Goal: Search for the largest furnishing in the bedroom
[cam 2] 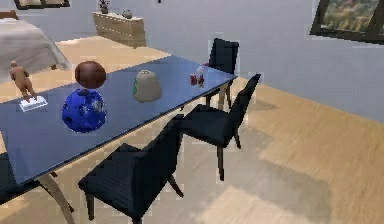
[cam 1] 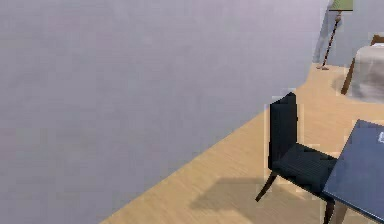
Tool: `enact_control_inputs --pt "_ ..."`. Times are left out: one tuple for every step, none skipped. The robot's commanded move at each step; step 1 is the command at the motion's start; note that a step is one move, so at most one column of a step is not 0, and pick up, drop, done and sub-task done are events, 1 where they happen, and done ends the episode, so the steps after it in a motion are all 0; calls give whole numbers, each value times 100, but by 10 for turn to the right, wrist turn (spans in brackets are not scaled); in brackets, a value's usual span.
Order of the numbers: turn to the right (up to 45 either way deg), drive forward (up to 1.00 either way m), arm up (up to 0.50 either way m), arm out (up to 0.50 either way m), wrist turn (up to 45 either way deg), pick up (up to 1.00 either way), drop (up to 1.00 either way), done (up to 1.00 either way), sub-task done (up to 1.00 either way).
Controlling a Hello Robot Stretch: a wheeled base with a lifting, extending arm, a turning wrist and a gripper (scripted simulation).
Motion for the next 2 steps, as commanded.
enact_control_inputs --pt "180 0 0 0 0 0 0 0 0" --pt "0 45 0 0 0 0 0 0 0"
